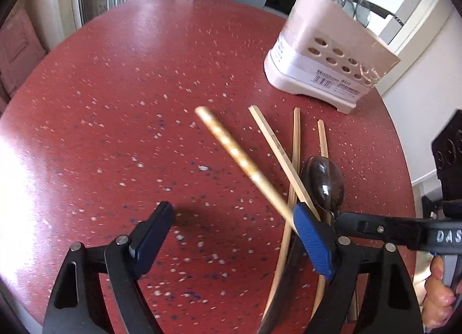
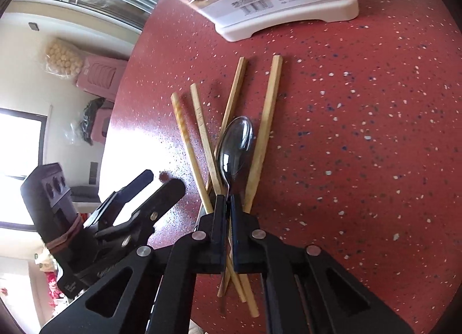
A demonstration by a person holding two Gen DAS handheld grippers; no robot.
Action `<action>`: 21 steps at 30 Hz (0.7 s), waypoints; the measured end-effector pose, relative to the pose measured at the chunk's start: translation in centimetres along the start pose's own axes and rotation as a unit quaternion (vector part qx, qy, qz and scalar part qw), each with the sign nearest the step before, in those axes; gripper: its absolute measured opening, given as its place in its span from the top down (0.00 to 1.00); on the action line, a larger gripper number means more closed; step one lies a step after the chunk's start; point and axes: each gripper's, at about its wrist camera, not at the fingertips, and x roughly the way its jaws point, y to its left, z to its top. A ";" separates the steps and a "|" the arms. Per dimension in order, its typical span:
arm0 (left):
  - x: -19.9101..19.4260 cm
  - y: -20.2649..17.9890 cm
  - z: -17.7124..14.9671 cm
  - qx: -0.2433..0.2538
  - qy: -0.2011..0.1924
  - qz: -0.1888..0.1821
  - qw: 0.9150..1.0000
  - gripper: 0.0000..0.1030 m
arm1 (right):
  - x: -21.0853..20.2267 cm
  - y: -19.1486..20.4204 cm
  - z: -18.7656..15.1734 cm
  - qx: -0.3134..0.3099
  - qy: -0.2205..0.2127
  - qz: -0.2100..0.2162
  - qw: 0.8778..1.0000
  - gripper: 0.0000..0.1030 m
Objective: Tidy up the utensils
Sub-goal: 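Grasp a dark spoon among the chopsticks with the right tool, then grasp the yellow patterned chopstick with the left tool while the right tool holds the spoon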
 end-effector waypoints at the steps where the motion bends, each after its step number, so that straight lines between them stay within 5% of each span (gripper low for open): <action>1: 0.2 -0.1 0.2 -0.002 0.004 0.001 1.000 0.00 | -0.2 0.0 0.0 -0.002 -0.003 -0.001 1.000 0.97; 21: 1.7 -0.8 3.1 -0.119 0.092 0.057 0.987 0.23 | -3.9 -2.8 -0.4 -0.011 -0.039 0.035 0.999 0.97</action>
